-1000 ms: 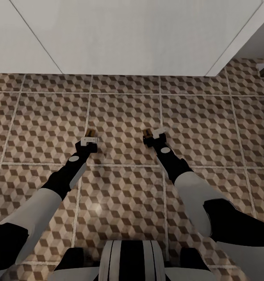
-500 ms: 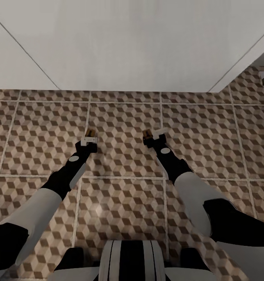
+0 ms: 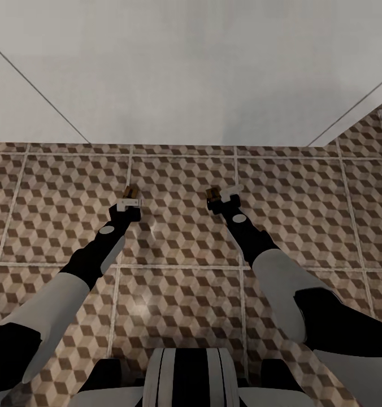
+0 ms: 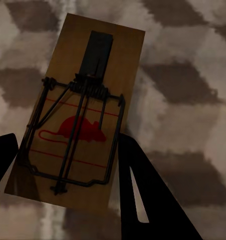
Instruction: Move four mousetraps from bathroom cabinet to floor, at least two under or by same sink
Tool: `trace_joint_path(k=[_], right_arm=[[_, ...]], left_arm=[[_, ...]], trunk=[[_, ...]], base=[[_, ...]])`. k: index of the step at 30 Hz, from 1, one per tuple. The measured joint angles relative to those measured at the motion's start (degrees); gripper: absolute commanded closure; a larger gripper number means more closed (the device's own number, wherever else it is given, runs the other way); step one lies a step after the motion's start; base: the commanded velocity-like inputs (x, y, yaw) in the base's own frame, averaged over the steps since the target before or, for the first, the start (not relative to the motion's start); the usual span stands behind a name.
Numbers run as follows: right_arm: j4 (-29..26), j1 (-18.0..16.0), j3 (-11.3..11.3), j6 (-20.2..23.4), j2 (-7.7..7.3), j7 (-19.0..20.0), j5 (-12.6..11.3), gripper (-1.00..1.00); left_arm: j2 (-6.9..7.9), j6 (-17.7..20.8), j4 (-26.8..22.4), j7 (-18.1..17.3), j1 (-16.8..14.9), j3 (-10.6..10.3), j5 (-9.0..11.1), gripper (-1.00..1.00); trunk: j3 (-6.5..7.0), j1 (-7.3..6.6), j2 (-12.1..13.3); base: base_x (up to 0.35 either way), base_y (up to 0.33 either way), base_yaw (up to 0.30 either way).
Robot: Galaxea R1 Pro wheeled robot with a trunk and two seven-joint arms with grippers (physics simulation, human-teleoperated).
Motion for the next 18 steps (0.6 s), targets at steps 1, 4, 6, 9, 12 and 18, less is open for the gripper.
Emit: trace_joint_path(k=[1, 4, 6, 9, 12, 18], right_arm=[[0.0, 0.0, 0.0, 0.0, 0.00, 0.0, 0.0, 1.00], [0.0, 0.0, 0.0, 0.0, 0.00, 0.0, 0.0, 1.00], [0.0, 0.0, 0.0, 0.0, 0.00, 0.0, 0.0, 1.00], [0.0, 0.0, 0.0, 0.0, 0.00, 0.0, 0.0, 1.00], [0.0, 0.0, 0.0, 0.0, 0.00, 0.0, 0.0, 1.00], [0.4, 0.0, 0.0, 0.0, 0.00, 0.0, 0.0, 1.00]], left_arm=[[0.00, 0.0, 0.0, 0.0, 0.0, 0.0, 0.0, 1.00], [0.00, 0.0, 0.0, 0.0, 0.0, 0.0, 0.0, 1.00], [0.00, 0.0, 0.0, 0.0, 0.0, 0.0, 0.0, 1.00], [-0.02, 0.0, 0.0, 0.0, 0.0, 0.0, 0.0, 1.00], [-0.01, 0.0, 0.0, 0.0, 0.0, 0.0, 0.0, 1.00], [0.00, 0.0, 0.0, 0.0, 0.0, 0.0, 0.0, 1.00]], trunk=[[0.00, 0.00, 0.0], [0.00, 0.00, 0.0], [0.00, 0.00, 0.0], [0.00, 0.00, 0.0], [0.00, 0.00, 0.0], [0.00, 0.00, 0.0]], base=[[0.004, 0.002, 0.000], [0.002, 0.008, 0.000], [0.001, 0.060, 0.000], [0.000, 0.083, 0.000], [0.000, 0.053, 0.000], [0.000, 0.011, 0.000]])
